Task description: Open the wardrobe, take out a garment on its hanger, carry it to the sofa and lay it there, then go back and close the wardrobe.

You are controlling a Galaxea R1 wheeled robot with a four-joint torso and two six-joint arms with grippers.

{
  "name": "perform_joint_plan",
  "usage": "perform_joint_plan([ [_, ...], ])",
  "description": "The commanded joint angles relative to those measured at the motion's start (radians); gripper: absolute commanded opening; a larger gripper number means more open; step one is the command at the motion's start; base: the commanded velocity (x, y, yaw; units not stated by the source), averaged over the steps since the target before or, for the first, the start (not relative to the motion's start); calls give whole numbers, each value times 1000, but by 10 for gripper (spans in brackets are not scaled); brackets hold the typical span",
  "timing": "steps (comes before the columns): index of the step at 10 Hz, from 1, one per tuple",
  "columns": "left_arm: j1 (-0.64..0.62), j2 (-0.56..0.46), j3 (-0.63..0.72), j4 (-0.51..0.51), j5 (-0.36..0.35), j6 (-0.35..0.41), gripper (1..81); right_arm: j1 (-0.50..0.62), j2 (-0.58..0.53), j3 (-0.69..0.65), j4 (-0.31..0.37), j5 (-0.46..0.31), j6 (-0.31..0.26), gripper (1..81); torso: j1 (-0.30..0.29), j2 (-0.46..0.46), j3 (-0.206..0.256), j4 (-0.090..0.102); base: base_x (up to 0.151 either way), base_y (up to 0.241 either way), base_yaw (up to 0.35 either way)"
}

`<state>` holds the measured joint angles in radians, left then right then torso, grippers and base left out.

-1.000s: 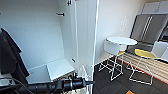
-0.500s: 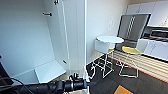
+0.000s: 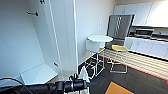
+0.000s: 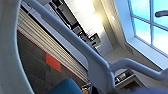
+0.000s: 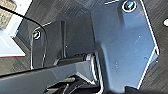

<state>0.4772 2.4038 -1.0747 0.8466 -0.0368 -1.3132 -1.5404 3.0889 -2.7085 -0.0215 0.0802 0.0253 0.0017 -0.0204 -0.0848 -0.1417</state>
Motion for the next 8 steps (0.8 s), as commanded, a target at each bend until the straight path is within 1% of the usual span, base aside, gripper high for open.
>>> perform_joint_plan([
  [1,-145,-7,50,29,-38,14,10,29,10,4,5,-54,-4,811,0,0,0,0,0,0,-293],
  [8,-144,-34,79,29,-44,22,10,30,13,4,3,-56,-4,811,0,0,0,0,0,0,-293],
])
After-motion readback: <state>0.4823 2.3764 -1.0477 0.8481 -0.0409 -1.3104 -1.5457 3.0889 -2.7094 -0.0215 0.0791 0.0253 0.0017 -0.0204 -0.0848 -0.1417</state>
